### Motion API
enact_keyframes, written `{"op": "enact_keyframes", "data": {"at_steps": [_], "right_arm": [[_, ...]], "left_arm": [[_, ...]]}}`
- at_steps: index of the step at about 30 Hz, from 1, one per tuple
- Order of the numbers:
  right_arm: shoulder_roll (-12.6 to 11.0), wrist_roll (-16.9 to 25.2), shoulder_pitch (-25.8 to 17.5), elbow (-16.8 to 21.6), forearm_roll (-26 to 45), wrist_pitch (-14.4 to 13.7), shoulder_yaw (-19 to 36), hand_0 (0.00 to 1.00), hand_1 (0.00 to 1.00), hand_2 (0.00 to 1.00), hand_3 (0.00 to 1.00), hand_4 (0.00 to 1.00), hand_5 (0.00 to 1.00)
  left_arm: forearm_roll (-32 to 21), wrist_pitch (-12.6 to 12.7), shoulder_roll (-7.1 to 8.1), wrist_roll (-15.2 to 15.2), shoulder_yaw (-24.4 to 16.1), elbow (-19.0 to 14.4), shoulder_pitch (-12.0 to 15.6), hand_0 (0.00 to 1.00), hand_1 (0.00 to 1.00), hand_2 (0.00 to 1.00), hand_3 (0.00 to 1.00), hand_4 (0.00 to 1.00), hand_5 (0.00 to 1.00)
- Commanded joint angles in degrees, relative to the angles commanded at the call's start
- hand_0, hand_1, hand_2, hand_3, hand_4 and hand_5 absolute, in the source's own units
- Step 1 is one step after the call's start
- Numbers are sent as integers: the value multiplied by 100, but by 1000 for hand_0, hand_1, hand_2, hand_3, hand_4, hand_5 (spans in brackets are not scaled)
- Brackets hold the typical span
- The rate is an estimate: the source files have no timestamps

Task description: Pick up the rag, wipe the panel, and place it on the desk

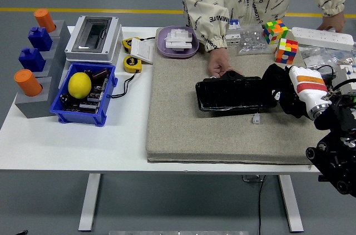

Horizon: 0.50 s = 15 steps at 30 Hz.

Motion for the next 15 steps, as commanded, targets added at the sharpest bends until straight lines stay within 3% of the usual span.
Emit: {"op": "enact_keyframes", "data": {"at_steps": [15], "right_arm": [[32, 0, 21, 6, -9, 0, 46, 412, 489, 536, 515, 699, 182]], "left_arm": [[10, -1, -7, 1, -24, 0, -7, 653, 660, 694, 580, 674, 434]]}}
